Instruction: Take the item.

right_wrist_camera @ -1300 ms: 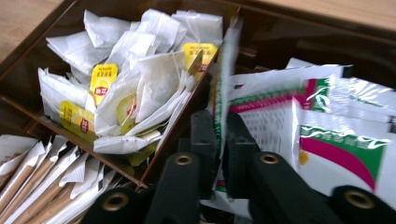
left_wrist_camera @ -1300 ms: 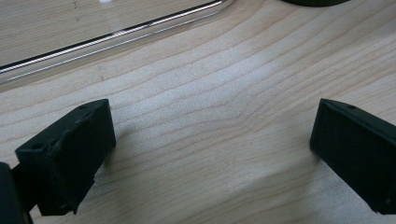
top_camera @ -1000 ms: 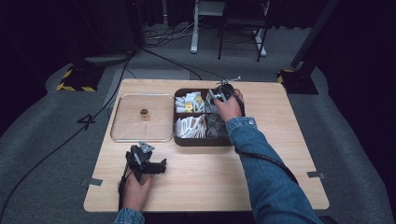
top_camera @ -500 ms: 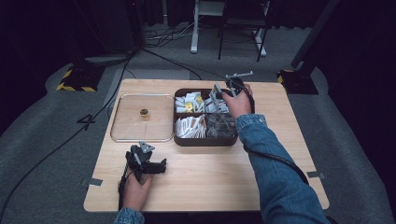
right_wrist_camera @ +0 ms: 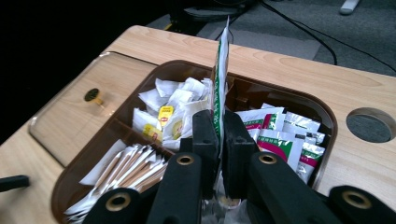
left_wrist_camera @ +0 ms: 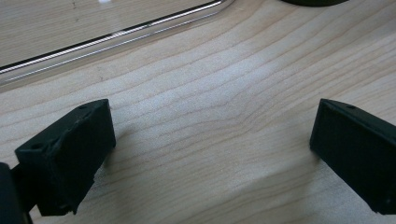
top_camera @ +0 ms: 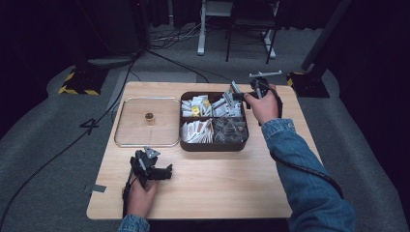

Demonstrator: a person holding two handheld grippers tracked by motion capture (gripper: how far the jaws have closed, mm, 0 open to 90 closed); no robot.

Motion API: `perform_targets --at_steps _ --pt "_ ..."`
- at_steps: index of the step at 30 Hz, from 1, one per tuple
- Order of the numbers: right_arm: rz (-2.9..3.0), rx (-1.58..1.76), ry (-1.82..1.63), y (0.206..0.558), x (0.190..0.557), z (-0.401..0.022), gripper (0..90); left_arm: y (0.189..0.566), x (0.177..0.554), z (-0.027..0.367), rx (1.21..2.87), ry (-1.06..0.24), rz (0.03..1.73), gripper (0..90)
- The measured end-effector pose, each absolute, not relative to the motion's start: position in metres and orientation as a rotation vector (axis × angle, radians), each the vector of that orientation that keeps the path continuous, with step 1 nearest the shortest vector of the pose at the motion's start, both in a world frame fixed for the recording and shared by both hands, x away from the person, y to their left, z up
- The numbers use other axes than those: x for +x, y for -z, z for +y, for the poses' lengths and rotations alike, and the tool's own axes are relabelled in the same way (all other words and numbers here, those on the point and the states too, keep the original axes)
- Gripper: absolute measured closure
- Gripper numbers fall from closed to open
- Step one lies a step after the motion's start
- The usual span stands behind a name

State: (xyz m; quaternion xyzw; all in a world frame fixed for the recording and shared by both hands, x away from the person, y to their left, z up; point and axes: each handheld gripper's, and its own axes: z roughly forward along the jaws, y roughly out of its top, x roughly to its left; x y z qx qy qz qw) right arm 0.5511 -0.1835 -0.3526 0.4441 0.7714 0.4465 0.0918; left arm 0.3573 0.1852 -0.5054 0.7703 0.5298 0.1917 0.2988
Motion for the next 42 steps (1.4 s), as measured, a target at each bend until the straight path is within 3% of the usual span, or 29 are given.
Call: perform_targets --at_steps 25,42 --pt "2.327 1.275 -1.463 0.324 0.486 -0.255 86.4 0.505 0.357 0.185 2.047 -0.509 1.407 0.5" --pt "2.344 1.334 -1.383 0.347 0.455 -0.296 86.3 0.505 0.357 0.185 2.045 -0.510 1.408 0.5"
